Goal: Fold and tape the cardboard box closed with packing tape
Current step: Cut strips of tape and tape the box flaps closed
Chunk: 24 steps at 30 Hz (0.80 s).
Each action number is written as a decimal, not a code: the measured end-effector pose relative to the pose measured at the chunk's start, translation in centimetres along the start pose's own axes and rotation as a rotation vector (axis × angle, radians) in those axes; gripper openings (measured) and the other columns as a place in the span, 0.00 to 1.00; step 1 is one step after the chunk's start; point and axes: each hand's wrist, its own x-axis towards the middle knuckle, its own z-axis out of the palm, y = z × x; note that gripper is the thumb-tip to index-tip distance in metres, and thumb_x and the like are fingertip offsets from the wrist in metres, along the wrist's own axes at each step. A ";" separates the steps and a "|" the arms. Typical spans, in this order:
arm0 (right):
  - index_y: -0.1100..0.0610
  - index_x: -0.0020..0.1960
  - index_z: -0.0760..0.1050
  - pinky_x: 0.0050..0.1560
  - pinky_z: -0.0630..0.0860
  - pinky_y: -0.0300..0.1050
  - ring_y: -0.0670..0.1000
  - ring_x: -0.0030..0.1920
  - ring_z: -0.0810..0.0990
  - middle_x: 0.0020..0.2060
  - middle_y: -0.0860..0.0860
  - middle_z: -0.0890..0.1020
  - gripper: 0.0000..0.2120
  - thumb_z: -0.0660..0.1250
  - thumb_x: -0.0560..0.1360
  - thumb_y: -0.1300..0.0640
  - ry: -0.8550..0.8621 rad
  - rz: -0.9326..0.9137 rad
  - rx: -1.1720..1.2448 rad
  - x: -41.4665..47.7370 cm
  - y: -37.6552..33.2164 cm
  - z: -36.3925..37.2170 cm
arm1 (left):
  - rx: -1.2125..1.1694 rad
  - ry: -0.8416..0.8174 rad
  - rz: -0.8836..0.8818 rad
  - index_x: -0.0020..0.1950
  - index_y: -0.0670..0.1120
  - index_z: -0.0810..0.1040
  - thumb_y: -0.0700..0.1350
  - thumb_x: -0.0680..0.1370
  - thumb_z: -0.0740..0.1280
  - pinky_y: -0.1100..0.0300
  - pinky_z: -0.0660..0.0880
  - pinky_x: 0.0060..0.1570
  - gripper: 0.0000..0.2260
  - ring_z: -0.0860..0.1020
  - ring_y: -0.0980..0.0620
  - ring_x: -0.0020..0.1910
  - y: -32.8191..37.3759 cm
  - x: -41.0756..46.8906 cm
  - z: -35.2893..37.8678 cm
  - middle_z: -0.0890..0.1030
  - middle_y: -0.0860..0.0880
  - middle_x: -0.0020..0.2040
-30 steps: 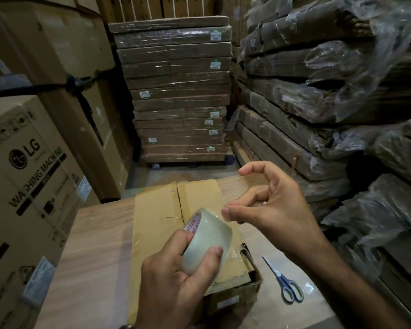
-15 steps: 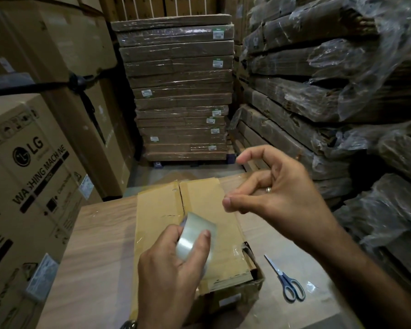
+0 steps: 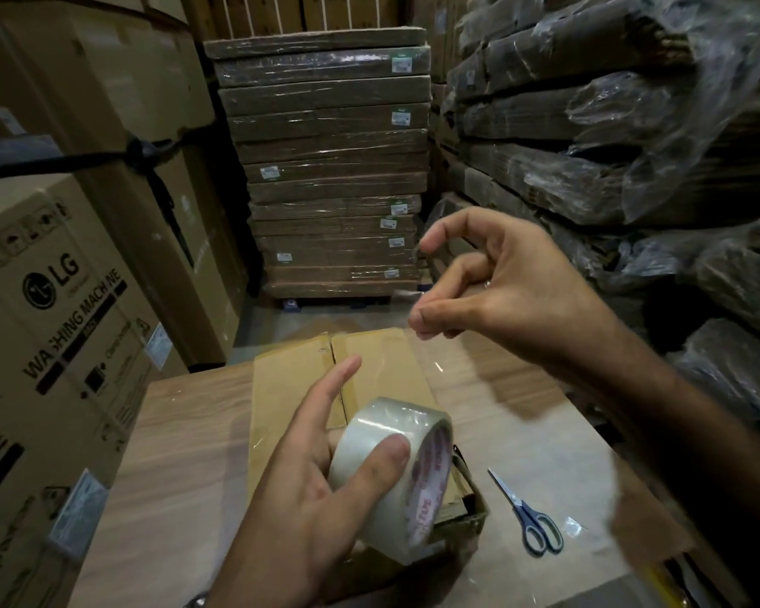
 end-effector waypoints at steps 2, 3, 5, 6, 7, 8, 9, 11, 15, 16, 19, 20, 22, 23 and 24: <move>0.54 0.54 0.72 0.34 0.78 0.41 0.52 0.34 0.85 0.33 0.55 0.85 0.24 0.77 0.65 0.67 -0.017 -0.017 -0.022 0.0 -0.7 -0.3 | 0.015 -0.050 0.047 0.67 0.67 0.69 0.53 0.66 0.75 0.63 0.80 0.41 0.31 0.85 0.48 0.45 0.4 0.0 -0.2 0.86 0.47 0.47; 0.55 0.55 0.72 0.34 0.79 0.40 0.51 0.34 0.85 0.33 0.56 0.85 0.24 0.77 0.65 0.67 -0.031 -0.028 -0.035 0.1 -1.1 -0.4 | 0.032 -0.061 0.073 0.66 0.65 0.71 0.52 0.66 0.75 0.64 0.79 0.41 0.30 0.85 0.50 0.46 0.6 0.1 -0.2 0.86 0.49 0.49; 0.56 0.56 0.71 0.35 0.79 0.39 0.51 0.34 0.85 0.34 0.56 0.85 0.24 0.77 0.65 0.67 -0.053 -0.049 -0.066 0.0 -1.7 -0.6 | 0.046 -0.060 0.094 0.66 0.62 0.73 0.50 0.68 0.75 0.64 0.79 0.40 0.28 0.85 0.51 0.46 0.8 0.2 0.0 0.85 0.53 0.49; 0.56 0.56 0.71 0.35 0.79 0.39 0.50 0.34 0.85 0.34 0.56 0.85 0.25 0.77 0.65 0.67 -0.063 -0.063 -0.084 0.0 -2.0 -0.6 | 0.036 -0.049 0.087 0.66 0.60 0.73 0.50 0.69 0.76 0.63 0.80 0.40 0.27 0.85 0.50 0.46 0.8 0.3 0.0 0.86 0.52 0.49; 0.56 0.57 0.71 0.35 0.79 0.39 0.50 0.34 0.85 0.34 0.55 0.85 0.25 0.77 0.65 0.67 -0.069 -0.080 -0.100 -0.1 -2.2 -0.6 | 0.023 -0.039 0.074 0.65 0.59 0.73 0.51 0.69 0.77 0.61 0.81 0.40 0.27 0.85 0.49 0.45 0.8 0.4 -0.1 0.86 0.50 0.49; 0.56 0.57 0.71 0.36 0.80 0.39 0.49 0.34 0.85 0.33 0.55 0.85 0.25 0.77 0.65 0.68 -0.074 -0.101 -0.117 -0.1 -2.4 -0.5 | 0.020 -0.030 0.066 0.64 0.59 0.73 0.53 0.67 0.78 0.60 0.81 0.40 0.27 0.85 0.48 0.45 0.8 0.5 -0.3 0.86 0.48 0.48; 0.57 0.57 0.71 0.37 0.81 0.40 0.49 0.34 0.85 0.33 0.55 0.85 0.25 0.77 0.65 0.68 -0.076 -0.123 -0.133 -0.2 -2.6 -0.4 | 0.034 -0.026 0.066 0.63 0.60 0.74 0.55 0.65 0.77 0.59 0.81 0.40 0.28 0.85 0.48 0.45 0.7 0.5 -0.3 0.86 0.48 0.48; 0.58 0.58 0.71 0.39 0.82 0.42 0.49 0.34 0.85 0.32 0.55 0.84 0.25 0.77 0.65 0.68 -0.088 -0.156 -0.149 -0.3 -3.1 -0.4 | 0.059 -0.010 0.077 0.62 0.60 0.75 0.55 0.64 0.77 0.58 0.82 0.40 0.27 0.85 0.48 0.44 0.8 0.7 -0.5 0.85 0.49 0.47; 0.58 0.59 0.71 0.39 0.82 0.41 0.46 0.34 0.85 0.32 0.53 0.84 0.26 0.78 0.64 0.67 -0.115 -0.205 -0.205 -0.3 -3.8 -0.1 | 0.074 0.050 0.072 0.61 0.56 0.76 0.48 0.60 0.75 0.59 0.81 0.36 0.29 0.84 0.52 0.41 1.0 1.0 -0.8 0.86 0.52 0.45; 0.58 0.59 0.71 0.40 0.83 0.41 0.45 0.34 0.85 0.32 0.52 0.84 0.26 0.78 0.65 0.66 -0.119 -0.213 -0.221 -0.3 -4.0 0.1 | 0.087 0.070 0.073 0.60 0.57 0.76 0.49 0.58 0.75 0.59 0.81 0.37 0.30 0.84 0.52 0.42 1.2 1.1 -0.8 0.85 0.52 0.46; 0.57 0.59 0.71 0.40 0.82 0.40 0.44 0.34 0.84 0.32 0.51 0.84 0.26 0.77 0.65 0.66 -0.118 -0.239 -0.246 -0.1 -4.3 0.6 | 0.112 0.154 0.082 0.57 0.60 0.77 0.50 0.53 0.76 0.63 0.79 0.32 0.31 0.83 0.52 0.45 1.6 1.2 -0.7 0.79 0.54 0.51; 0.57 0.59 0.71 0.39 0.82 0.39 0.43 0.34 0.84 0.32 0.50 0.83 0.26 0.77 0.66 0.66 -0.116 -0.246 -0.256 -0.1 -4.4 0.7 | 0.120 0.180 0.087 0.56 0.60 0.77 0.51 0.54 0.75 0.65 0.78 0.30 0.31 0.82 0.52 0.46 1.7 1.3 -0.6 0.77 0.53 0.52; 0.57 0.59 0.71 0.39 0.82 0.38 0.42 0.33 0.84 0.33 0.50 0.83 0.26 0.77 0.66 0.66 -0.118 -0.258 -0.271 0.0 -4.6 0.7 | 0.177 0.225 0.111 0.56 0.62 0.75 0.55 0.53 0.74 0.65 0.77 0.29 0.31 0.81 0.54 0.46 2.1 1.2 -0.5 0.75 0.56 0.54; 0.57 0.59 0.71 0.39 0.82 0.38 0.42 0.33 0.84 0.33 0.50 0.83 0.26 0.77 0.66 0.66 -0.119 -0.265 -0.277 0.0 -4.6 0.7 | 0.223 0.241 0.133 0.57 0.64 0.74 0.57 0.53 0.74 0.65 0.77 0.32 0.32 0.81 0.56 0.46 2.3 1.1 -0.5 0.75 0.58 0.54; 0.58 0.59 0.71 0.39 0.82 0.39 0.42 0.33 0.84 0.33 0.50 0.83 0.26 0.77 0.66 0.66 -0.121 -0.272 -0.283 0.1 -4.7 0.6 | 0.261 0.252 0.158 0.58 0.64 0.73 0.59 0.53 0.73 0.63 0.77 0.35 0.33 0.81 0.58 0.46 2.5 1.1 -0.5 0.75 0.60 0.55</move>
